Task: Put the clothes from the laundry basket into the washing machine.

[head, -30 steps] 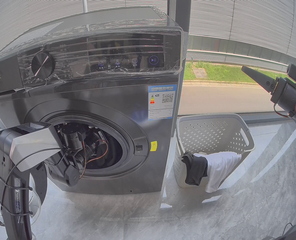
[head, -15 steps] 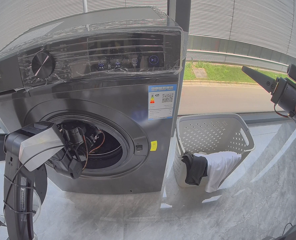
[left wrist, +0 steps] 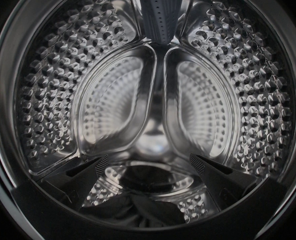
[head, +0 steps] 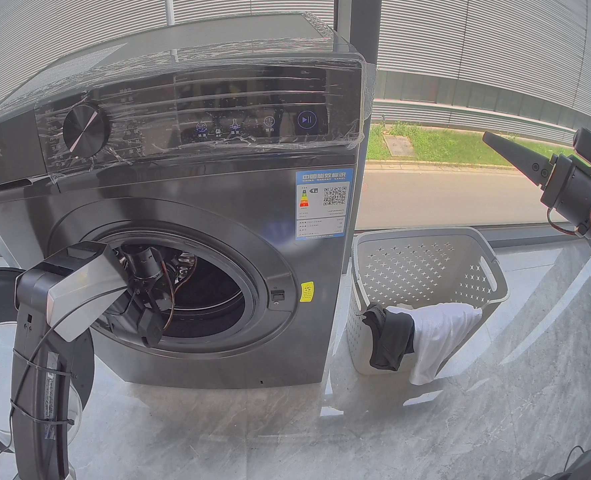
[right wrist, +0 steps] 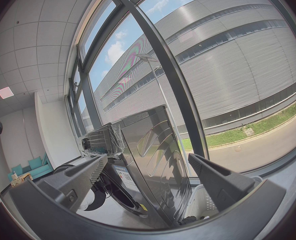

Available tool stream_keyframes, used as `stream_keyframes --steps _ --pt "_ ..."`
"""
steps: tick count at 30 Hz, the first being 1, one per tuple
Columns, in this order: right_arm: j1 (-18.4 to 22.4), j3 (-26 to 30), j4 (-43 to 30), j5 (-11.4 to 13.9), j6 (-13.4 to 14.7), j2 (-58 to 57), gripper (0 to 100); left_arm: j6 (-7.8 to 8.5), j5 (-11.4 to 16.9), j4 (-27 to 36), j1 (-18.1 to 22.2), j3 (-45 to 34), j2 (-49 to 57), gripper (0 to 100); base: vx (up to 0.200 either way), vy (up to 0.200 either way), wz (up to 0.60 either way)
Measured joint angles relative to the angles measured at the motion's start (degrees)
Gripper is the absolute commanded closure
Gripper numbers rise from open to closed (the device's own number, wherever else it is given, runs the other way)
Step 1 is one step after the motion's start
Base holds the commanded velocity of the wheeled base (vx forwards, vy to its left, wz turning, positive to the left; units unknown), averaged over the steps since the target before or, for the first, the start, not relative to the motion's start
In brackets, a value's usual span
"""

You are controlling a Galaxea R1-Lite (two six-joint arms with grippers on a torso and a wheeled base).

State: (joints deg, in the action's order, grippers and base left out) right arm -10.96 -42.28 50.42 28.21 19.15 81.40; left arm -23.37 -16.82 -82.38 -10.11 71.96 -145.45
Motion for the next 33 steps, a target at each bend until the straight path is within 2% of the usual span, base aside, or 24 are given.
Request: stream_keyframes --steps 4,14,20,25,28,33 --pt "0.00 0.00 0.00 0.01 0.00 0.00 0 -0.71 -0.04 -0.66 -1.11 -7.00 1.29 0 0.000 0.000 0.00" --pt "-0.01 0.00 0.00 0.04 -0.05 0.00 0 -1.56 0.77 -4.88 -3.54 -34.15 8.02 0 0.000 0.000 0.00" --pt "-0.12 -0.13 0.00 0.06 -0.09 0.00 0 -2.28 0.93 -6.55 -5.85 -48.42 16.07 0 0.000 0.000 0.00" --pt "-0.20 -0.13 0.00 0.04 -0.16 -0.04 0 -2.79 -0.39 -6.66 -10.14 -56.17 25.69 0 0.000 0.000 0.00" --pt "-0.28 -0.11 0.02 0.01 -0.24 -0.17 0 -3.67 -2.50 -6.62 -14.70 -59.51 31.81 0 0.000 0.000 0.00" --pt "-0.39 0.27 0.00 -0.05 -0.33 -0.65 0 -7.30 -4.79 -6.62 -22.00 -62.46 41.97 0 0.000 0.000 0.00"
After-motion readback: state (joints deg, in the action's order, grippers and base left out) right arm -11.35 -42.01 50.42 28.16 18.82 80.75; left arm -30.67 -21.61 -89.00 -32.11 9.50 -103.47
